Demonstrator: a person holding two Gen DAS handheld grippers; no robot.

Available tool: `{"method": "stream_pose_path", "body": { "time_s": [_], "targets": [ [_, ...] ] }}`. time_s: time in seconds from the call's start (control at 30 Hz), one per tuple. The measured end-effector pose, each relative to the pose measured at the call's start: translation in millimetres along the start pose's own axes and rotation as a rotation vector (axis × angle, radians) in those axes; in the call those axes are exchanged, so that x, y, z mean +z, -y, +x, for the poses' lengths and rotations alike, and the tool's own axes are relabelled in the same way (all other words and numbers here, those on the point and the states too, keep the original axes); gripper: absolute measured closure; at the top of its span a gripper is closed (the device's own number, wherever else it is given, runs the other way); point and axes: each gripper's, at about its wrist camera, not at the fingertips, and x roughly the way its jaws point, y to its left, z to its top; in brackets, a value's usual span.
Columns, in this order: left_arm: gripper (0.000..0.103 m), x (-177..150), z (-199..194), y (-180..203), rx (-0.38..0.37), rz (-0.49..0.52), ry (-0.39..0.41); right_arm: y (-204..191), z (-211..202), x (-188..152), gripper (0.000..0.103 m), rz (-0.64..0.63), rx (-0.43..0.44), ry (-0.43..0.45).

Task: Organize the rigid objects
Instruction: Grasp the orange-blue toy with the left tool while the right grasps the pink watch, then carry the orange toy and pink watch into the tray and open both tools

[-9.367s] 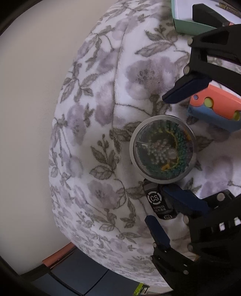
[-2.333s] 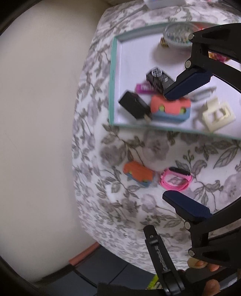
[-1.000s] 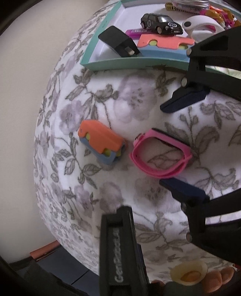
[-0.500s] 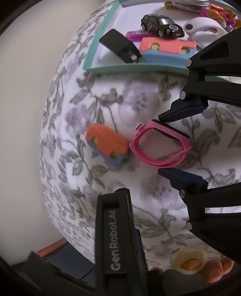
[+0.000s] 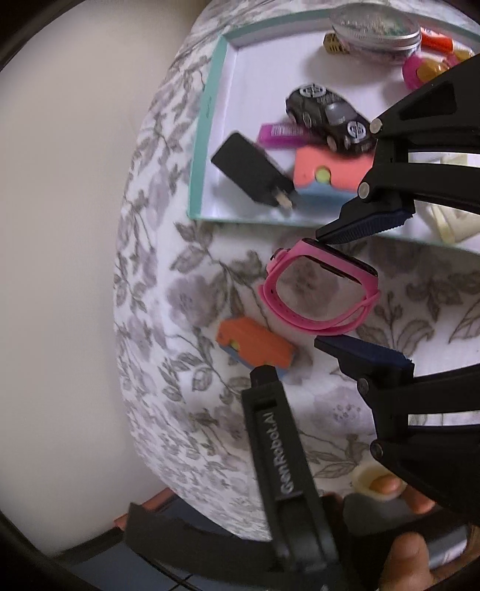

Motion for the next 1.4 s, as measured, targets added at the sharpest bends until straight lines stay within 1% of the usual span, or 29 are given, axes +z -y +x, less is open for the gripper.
{"method": "stream_pose_path", "body": {
  "time_s": [0.13, 0.27, 0.33, 0.43, 0.53, 0.6, 0.7, 0.87, 1.03, 1.4],
  "targets": [
    [0.024, 0, 2, 10, -0.012, 0.056, 0.027, 6, -7, 1, 0.05, 0.017, 0.006, 0.016],
    [0.024, 4, 9, 20, 0.0, 0.102, 0.058, 10, -9, 1, 0.05, 0.026, 0.008, 0.019],
    [0.025, 2, 6, 19, 0.005, 0.12, 0.067, 10, -8, 1, 0.05, 0.028, 0.01, 0.017],
    [0.035, 4, 11, 23, 0.008, 0.143, 0.073, 12, -6, 0, 0.05, 0.034, 0.01, 0.013],
    [0.037, 4, 14, 22, 0.017, 0.155, 0.076, 13, -6, -1, 0.05, 0.036, 0.011, 0.011],
    [0.04, 2, 14, 22, 0.003, 0.165, 0.078, 14, -5, -2, 0.05, 0.039, 0.011, 0.009],
    [0.041, -1, 13, 24, 0.011, 0.182, 0.086, 16, -3, -2, 0.05, 0.042, 0.012, 0.005],
    [0.052, -3, 16, 29, -0.008, 0.198, 0.083, 18, -3, -3, 0.05, 0.048, 0.01, 0.003],
    [0.053, -4, 16, 32, -0.003, 0.226, 0.085, 18, -3, -3, 0.05, 0.051, 0.01, 0.001],
    [0.054, -5, 20, 32, 0.024, 0.245, 0.088, 19, -1, -4, 0.05, 0.062, 0.01, -0.007]
  ]
}}
